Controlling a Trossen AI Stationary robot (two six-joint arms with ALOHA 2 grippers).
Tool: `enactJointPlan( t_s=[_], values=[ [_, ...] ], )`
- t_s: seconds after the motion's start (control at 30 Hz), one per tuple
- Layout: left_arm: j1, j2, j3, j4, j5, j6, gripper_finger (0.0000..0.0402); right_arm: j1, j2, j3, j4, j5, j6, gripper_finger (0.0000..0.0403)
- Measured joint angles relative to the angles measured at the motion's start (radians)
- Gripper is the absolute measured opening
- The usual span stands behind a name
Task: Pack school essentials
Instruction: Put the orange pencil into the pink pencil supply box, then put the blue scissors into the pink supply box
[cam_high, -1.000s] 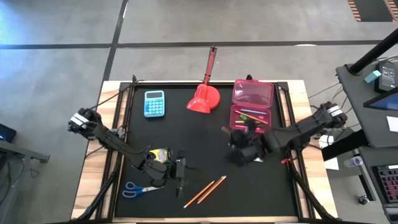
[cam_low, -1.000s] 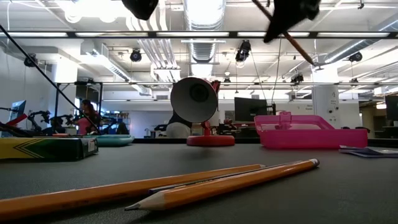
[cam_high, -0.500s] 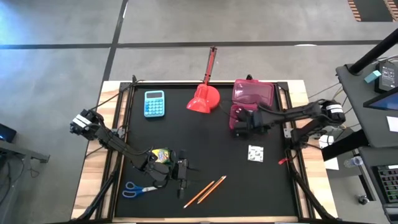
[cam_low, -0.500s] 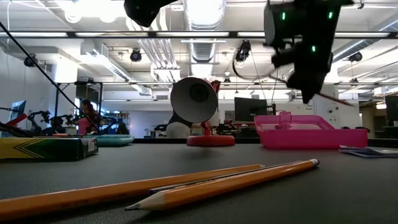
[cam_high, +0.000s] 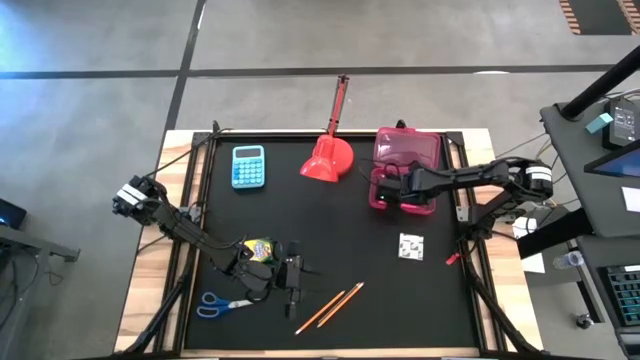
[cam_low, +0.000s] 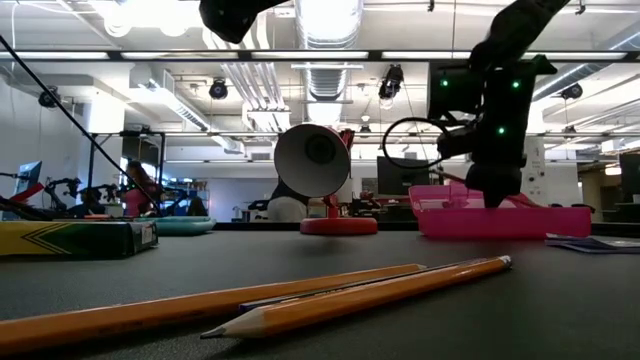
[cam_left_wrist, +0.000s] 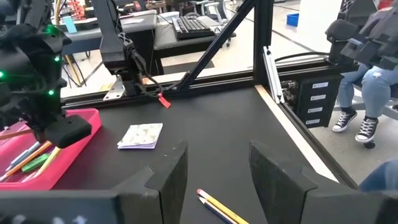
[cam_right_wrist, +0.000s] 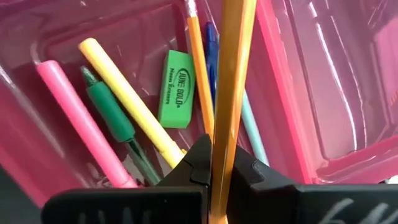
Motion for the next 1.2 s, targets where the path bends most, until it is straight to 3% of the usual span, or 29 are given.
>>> enactJointPlan(
  t_s=[0.17, 0.43, 0.6, 0.73, 0.93, 1.2],
  values=[
    [0.004, 0.0, 0.0, 0.0, -0.001, 0.002, 0.0153, 0.0, 0.0, 0.003, 0.0, -0.04, -0.018, 0.0029],
    [0.014, 0.0, 0.0, -0.004, -0.007, 0.002, 0.0153, 0.001, 0.0, 0.005, -0.013, -0.05, 0.004, 0.0092],
    [0.013, 0.0, 0.0, -0.071, -0.007, -0.047, 0.0153, 0.002, -0.008, 0.079, -0.176, -0.048, 0.095, 0.0117],
    [0.013, 0.0, 0.0, -0.204, -0.007, -0.19, 0.0153, 0.026, -0.022, 0.165, -0.297, -0.073, 0.188, 0.0125],
    [0.002, 0.0, 0.0, -0.508, 0.017, -0.493, 0.0153, 0.149, -0.073, 0.243, -0.297, -0.124, 0.284, 0.012],
    [-0.064, -0.001, 0.0, -0.908, 0.253, -0.835, 0.0153, 0.411, -0.109, 0.262, -0.235, -0.123, 0.426, 0.0115]
  ],
)
